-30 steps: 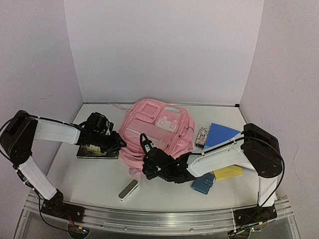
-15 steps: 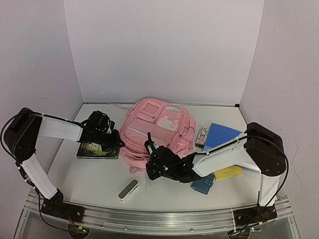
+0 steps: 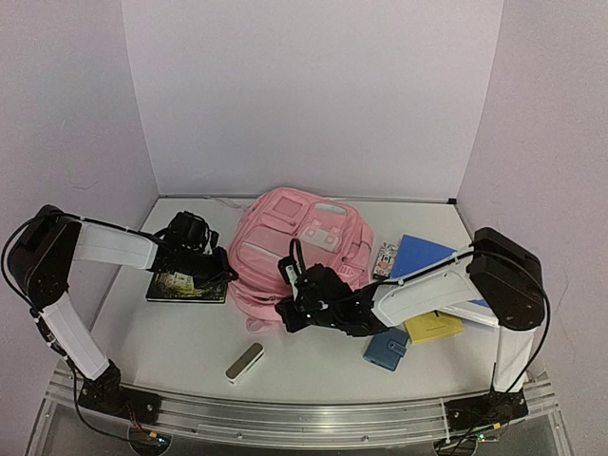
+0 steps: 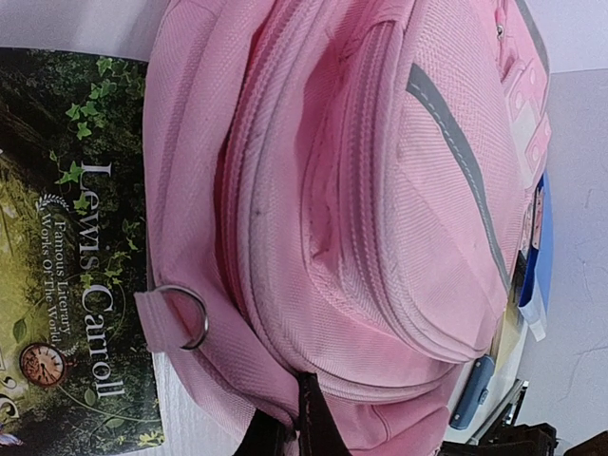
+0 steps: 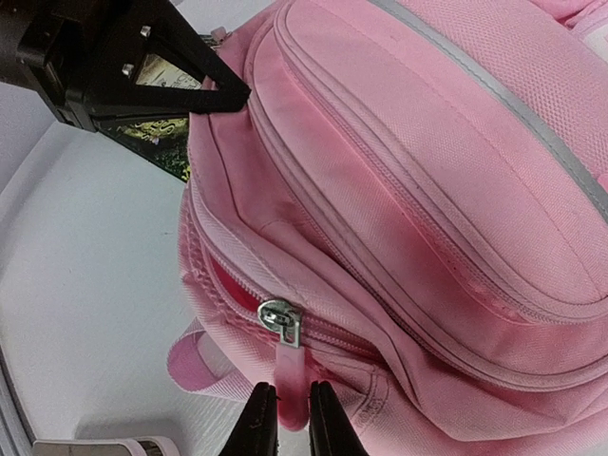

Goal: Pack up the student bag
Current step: Unzip the student bag at the center of the board.

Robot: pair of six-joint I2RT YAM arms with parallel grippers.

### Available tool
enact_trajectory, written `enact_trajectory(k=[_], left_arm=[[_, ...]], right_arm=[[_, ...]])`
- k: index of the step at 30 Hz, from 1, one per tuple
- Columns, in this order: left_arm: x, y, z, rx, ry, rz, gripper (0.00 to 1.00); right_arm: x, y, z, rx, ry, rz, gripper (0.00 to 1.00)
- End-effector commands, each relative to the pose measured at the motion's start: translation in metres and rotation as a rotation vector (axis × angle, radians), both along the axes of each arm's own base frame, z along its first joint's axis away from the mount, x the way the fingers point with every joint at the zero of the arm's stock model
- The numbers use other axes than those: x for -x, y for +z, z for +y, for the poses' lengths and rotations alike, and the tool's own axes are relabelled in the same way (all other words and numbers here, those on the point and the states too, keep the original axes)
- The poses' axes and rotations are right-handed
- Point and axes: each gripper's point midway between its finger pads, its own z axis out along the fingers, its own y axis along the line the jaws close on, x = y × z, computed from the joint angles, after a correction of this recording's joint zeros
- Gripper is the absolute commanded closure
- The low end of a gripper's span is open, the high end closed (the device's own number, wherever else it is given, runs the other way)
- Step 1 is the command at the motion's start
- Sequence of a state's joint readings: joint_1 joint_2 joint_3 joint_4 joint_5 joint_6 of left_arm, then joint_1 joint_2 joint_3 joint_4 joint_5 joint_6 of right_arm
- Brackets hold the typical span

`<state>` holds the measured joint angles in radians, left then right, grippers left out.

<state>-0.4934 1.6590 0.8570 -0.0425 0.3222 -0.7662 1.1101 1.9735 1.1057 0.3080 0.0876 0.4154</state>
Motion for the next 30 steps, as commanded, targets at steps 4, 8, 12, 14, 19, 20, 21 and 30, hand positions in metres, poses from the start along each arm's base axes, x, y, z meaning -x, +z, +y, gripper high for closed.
enact_trajectory(k=[4, 8, 12, 14, 19, 20, 21, 30], left_arm=[[-0.016, 0.018, -0.009, 0.038, -0.017, -0.062, 1.00], [-0.017, 0.018, -0.010, 0.037, -0.019, -0.061, 1.00], [-0.016, 0.019, -0.010, 0.037, -0.019, -0.061, 1.00], [-0.017, 0.020, -0.009, 0.036, -0.017, -0.064, 1.00], [-0.018, 0.025, -0.010, 0.041, -0.016, -0.074, 1.00], [-0.018, 0.025, -0.010, 0.041, -0.016, -0.075, 1.00], [-0.018, 0.026, -0.010, 0.041, -0.016, -0.076, 1.00], [-0.020, 0.030, -0.006, 0.021, -0.012, -0.091, 1.00]], right_arm=[[-0.008, 0.011, 0.021, -0.055, 0.030, -0.019, 0.81], [-0.013, 0.006, 0.025, -0.046, 0.020, -0.026, 0.81], [-0.021, -0.002, 0.021, -0.011, -0.027, -0.017, 0.80], [-0.025, -0.009, 0.016, 0.025, -0.062, -0.013, 0.80], [-0.031, -0.027, 0.008, 0.098, -0.138, 0.028, 0.75], [-0.032, -0.029, 0.008, 0.101, -0.147, 0.037, 0.75], [-0.032, -0.030, 0.007, 0.101, -0.157, 0.046, 0.75], [-0.032, -0.022, 0.006, 0.081, -0.182, 0.062, 0.93]])
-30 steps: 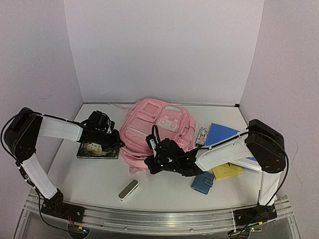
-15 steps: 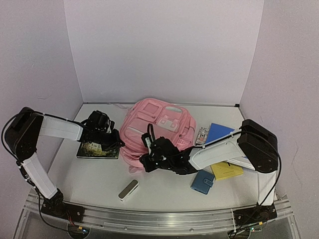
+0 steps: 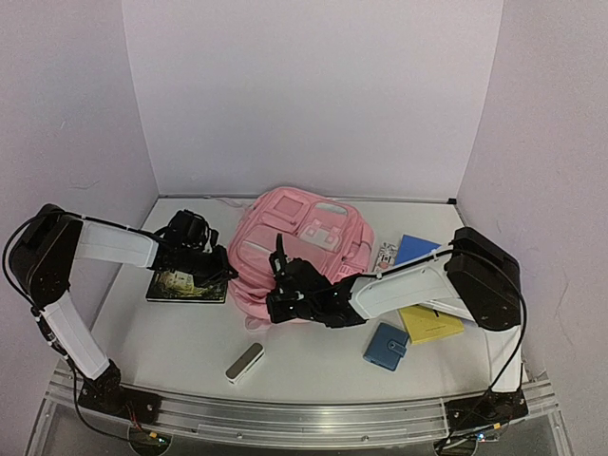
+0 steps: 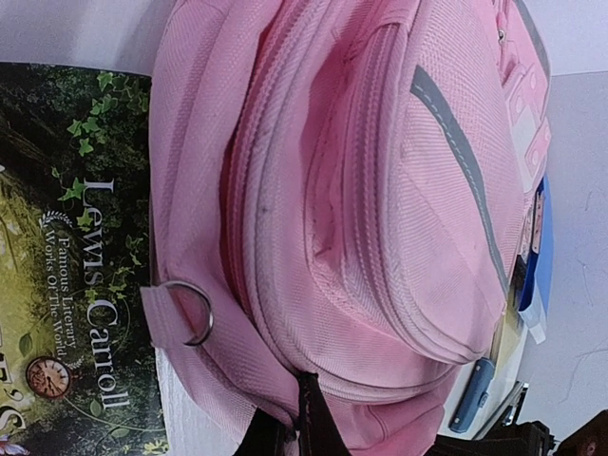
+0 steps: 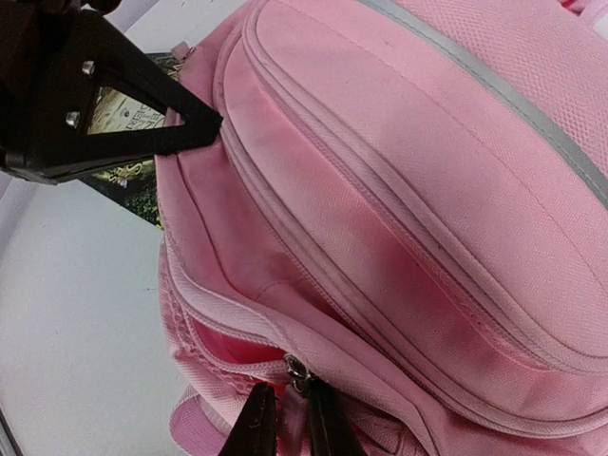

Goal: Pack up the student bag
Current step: Unzip the student bag at the center of the board.

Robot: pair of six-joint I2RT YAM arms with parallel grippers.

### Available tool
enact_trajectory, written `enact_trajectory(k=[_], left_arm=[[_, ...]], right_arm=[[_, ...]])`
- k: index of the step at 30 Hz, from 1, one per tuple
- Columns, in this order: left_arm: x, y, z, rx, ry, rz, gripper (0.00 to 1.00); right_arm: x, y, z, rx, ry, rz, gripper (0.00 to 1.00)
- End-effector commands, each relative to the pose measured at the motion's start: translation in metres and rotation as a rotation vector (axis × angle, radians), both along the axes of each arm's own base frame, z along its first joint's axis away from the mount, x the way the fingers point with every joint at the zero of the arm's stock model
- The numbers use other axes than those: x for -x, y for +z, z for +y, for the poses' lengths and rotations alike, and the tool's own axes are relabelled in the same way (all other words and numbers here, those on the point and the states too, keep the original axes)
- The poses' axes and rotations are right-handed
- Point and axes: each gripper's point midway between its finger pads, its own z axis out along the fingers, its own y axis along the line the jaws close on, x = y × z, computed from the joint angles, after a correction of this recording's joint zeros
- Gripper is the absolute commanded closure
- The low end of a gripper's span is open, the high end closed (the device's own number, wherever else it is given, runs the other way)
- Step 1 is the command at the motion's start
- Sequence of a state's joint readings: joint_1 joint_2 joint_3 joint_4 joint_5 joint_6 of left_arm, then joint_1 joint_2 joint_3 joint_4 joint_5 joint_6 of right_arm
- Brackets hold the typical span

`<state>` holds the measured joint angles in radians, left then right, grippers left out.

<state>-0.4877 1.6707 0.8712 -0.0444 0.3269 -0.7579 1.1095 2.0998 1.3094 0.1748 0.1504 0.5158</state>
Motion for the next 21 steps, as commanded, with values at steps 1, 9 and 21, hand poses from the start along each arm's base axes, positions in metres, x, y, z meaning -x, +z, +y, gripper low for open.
enact_trajectory(k=[1, 9, 21], left_arm=[[-0.016, 0.031, -0.005, 0.019, -0.006, -0.089, 1.00], [-0.020, 0.039, 0.013, -0.001, 0.025, -0.116, 1.00], [-0.028, 0.044, 0.037, -0.018, 0.036, -0.143, 1.00]], right_arm=[[-0.009, -0.010, -0.018, 0.066, -0.076, 0.009, 0.96], [-0.009, 0.005, -0.045, 0.100, -0.134, -0.019, 1.00], [0.008, -0.023, -0.074, 0.153, -0.166, 0.049, 1.00]])
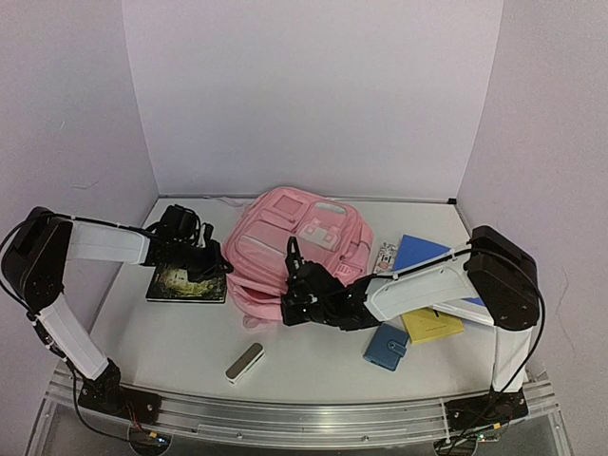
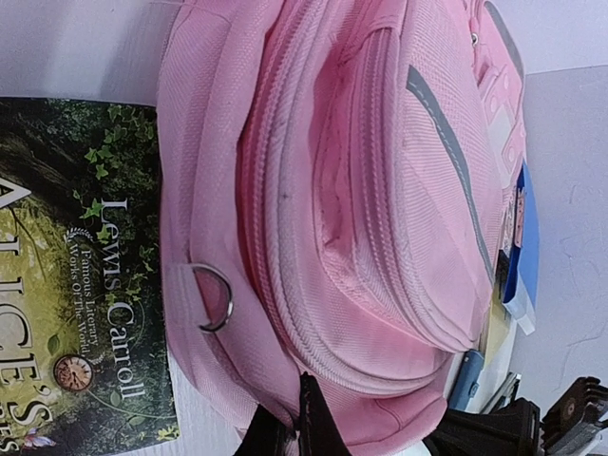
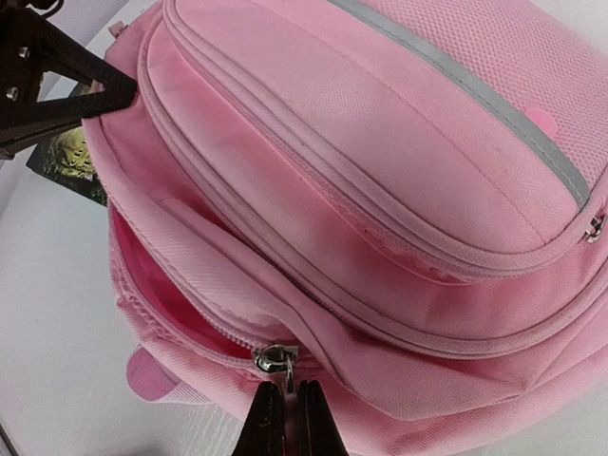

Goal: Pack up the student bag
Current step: Unzip the student bag at the center of the board.

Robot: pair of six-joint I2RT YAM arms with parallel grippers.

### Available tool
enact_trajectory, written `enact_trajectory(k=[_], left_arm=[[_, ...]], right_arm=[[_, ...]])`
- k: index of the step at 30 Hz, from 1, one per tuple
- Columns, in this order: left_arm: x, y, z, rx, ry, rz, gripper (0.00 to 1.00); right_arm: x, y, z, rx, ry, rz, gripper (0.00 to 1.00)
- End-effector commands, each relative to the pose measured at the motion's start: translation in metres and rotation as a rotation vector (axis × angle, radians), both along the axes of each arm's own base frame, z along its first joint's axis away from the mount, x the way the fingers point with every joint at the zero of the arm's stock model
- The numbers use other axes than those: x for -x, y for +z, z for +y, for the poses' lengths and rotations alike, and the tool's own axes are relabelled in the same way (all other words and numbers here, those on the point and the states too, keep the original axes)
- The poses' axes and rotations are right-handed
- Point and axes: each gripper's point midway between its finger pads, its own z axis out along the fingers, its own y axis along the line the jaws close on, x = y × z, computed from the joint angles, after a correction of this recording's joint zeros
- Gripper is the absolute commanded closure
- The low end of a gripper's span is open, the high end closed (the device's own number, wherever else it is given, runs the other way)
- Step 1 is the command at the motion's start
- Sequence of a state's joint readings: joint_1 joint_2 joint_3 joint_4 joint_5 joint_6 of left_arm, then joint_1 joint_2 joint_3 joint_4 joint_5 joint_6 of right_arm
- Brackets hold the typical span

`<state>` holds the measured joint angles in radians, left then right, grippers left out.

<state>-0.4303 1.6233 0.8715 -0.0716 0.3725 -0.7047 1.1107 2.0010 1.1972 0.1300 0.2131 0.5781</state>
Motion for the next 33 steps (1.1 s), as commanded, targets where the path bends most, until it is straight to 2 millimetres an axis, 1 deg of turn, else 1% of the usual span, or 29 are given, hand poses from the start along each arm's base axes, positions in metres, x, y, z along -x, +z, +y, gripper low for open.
enact_trajectory(k=[1, 10, 16, 21, 24, 26, 29, 30, 31, 32, 33], left_arm=[[-0.022, 0.027, 0.024, -0.040, 0.048, -0.108, 1.00], [-0.030, 0.030, 0.047, -0.068, 0.075, -0.119, 1.00], [-0.033, 0.034, 0.053, -0.089, 0.068, -0.134, 1.00], [-0.030, 0.037, 0.048, -0.101, 0.009, -0.170, 1.00], [-0.028, 0.050, 0.042, -0.084, -0.039, -0.213, 0.97], [-0.025, 0.065, 0.037, -0.078, -0.067, -0.253, 0.91], [-0.019, 0.085, 0.026, -0.124, -0.115, -0.325, 0.67], [-0.014, 0.088, 0.017, -0.150, -0.154, -0.352, 0.58], [-0.011, 0.093, 0.011, -0.178, -0.171, -0.378, 0.52], [-0.006, 0.096, 0.003, -0.199, -0.198, -0.399, 0.48], [0.002, 0.098, -0.008, -0.220, -0.240, -0.429, 0.45]], right_arm=[[0.001, -0.024, -0.040, 0.121, -0.086, 0.032, 1.00], [0.001, -0.030, -0.061, 0.137, -0.121, 0.030, 1.00], [0.006, -0.030, -0.065, 0.107, -0.102, 0.045, 1.00], [0.014, -0.009, -0.052, 0.016, -0.028, 0.056, 1.00], [0.012, 0.006, -0.050, -0.013, -0.023, 0.030, 1.00], [0.007, 0.005, -0.055, 0.003, -0.044, 0.012, 1.00], [0.000, -0.001, -0.062, 0.027, -0.068, 0.002, 1.00], [-0.002, -0.002, -0.064, 0.031, -0.073, 0.000, 1.00], [-0.003, -0.003, -0.065, 0.034, -0.073, -0.003, 1.00], [-0.004, -0.002, -0.065, 0.032, -0.073, -0.006, 1.00], [-0.004, -0.001, -0.065, 0.026, -0.072, -0.009, 1.00]])
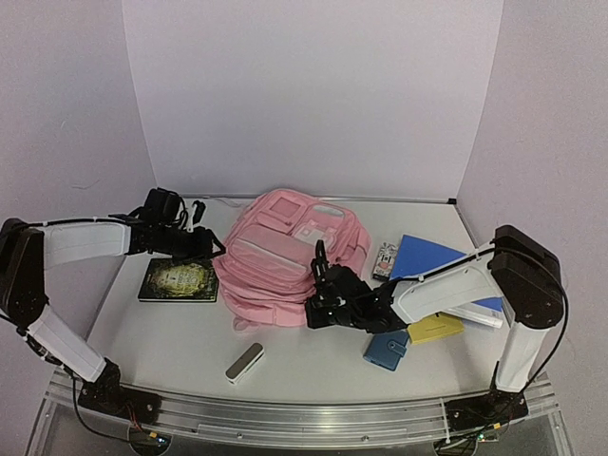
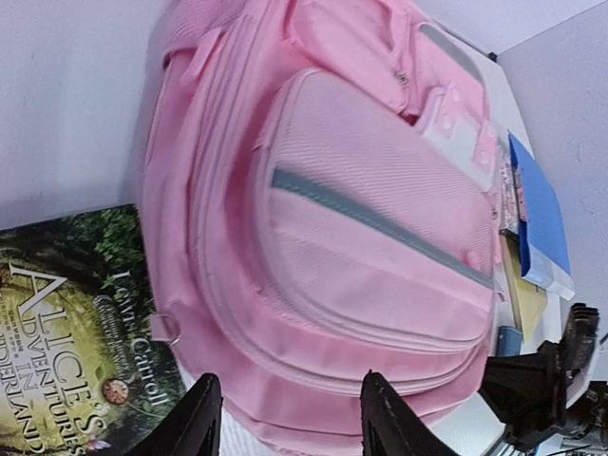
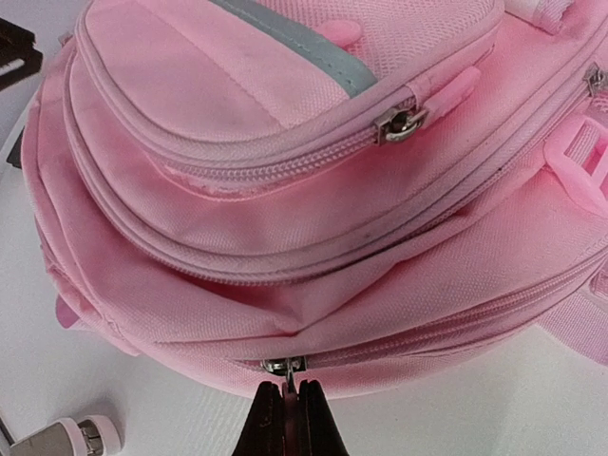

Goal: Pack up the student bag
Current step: Unzip the student bag at the center of the board.

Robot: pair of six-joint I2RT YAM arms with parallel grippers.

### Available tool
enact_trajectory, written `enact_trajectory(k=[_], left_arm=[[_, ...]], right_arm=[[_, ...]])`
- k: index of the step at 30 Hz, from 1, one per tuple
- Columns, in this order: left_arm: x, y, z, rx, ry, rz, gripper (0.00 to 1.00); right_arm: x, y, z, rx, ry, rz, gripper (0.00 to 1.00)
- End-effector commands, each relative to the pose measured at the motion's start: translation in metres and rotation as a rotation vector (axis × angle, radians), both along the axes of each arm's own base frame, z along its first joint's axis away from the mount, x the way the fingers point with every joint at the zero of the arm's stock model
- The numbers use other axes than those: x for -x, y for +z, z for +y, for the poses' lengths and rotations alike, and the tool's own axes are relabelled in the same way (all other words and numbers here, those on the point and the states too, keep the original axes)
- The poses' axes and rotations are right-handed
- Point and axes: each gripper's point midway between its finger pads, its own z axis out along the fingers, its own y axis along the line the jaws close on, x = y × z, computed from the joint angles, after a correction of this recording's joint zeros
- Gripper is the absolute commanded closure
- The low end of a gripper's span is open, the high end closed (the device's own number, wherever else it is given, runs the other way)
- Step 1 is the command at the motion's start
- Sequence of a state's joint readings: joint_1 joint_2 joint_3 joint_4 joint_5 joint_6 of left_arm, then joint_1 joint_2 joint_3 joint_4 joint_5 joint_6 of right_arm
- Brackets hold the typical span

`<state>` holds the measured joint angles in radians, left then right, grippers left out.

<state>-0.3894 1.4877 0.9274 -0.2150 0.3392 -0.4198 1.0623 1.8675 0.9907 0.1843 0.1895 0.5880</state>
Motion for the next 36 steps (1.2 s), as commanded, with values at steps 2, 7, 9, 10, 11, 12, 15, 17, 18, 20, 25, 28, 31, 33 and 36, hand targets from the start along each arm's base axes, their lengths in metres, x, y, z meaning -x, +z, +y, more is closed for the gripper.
enact_trajectory(k=[2, 7, 9, 10, 11, 12, 15, 17, 18, 20, 25, 28, 31, 33, 36], left_arm=[[0.021, 0.050, -0.050, -0.114, -0.190, -0.260, 0.40], [0.063, 0.047, -0.101, -0.155, -0.409, -0.425, 0.34], [0.075, 0.044, -0.116, -0.172, -0.469, -0.482, 0.34], [0.081, 0.043, -0.125, -0.175, -0.501, -0.516, 0.33], [0.086, 0.042, -0.133, -0.173, -0.531, -0.552, 0.33], [0.090, 0.038, -0.140, -0.176, -0.556, -0.580, 0.33], [0.097, 0.032, -0.162, -0.209, -0.606, -0.652, 0.34], [0.096, 0.024, -0.171, -0.235, -0.614, -0.677, 0.35], [0.096, 0.021, -0.176, -0.236, -0.621, -0.687, 0.35], [0.097, 0.013, -0.187, -0.250, -0.640, -0.697, 0.35], [0.095, -0.006, -0.203, -0.296, -0.674, -0.696, 0.40], [0.089, -0.012, -0.204, -0.331, -0.655, -0.708, 0.40], [0.085, -0.019, -0.206, -0.363, -0.647, -0.715, 0.40], [0.084, -0.024, -0.206, -0.384, -0.642, -0.712, 0.43], [0.076, -0.034, -0.202, -0.451, -0.600, -0.706, 0.59]], right_arm=[[-0.009, 0.012, -0.013, -0.005, -0.029, -0.045, 1.00], [-0.010, 0.021, -0.013, -0.064, -0.028, -0.045, 1.00], [-0.010, 0.021, -0.014, -0.079, -0.029, -0.037, 1.00], [-0.010, 0.021, -0.014, -0.085, -0.029, -0.034, 1.00], [-0.009, 0.020, -0.014, -0.090, -0.030, -0.030, 1.00], [-0.009, 0.019, -0.013, -0.096, -0.029, -0.025, 1.00], [-0.007, 0.018, -0.013, -0.110, -0.031, -0.014, 1.00], [-0.007, 0.017, -0.013, -0.122, -0.035, -0.010, 1.00], [-0.007, 0.017, -0.013, -0.125, -0.035, -0.009, 1.00], [-0.007, 0.018, -0.013, -0.132, -0.035, -0.008, 1.00], [-0.007, 0.018, -0.013, -0.143, -0.041, -0.003, 1.00], [-0.006, 0.018, -0.014, -0.148, -0.044, 0.000, 1.00], [-0.005, 0.017, -0.015, -0.154, -0.044, 0.004, 1.00], [-0.004, 0.017, -0.016, -0.155, -0.047, 0.005, 1.00], [-0.004, 0.018, -0.018, -0.160, -0.052, 0.003, 1.00]])
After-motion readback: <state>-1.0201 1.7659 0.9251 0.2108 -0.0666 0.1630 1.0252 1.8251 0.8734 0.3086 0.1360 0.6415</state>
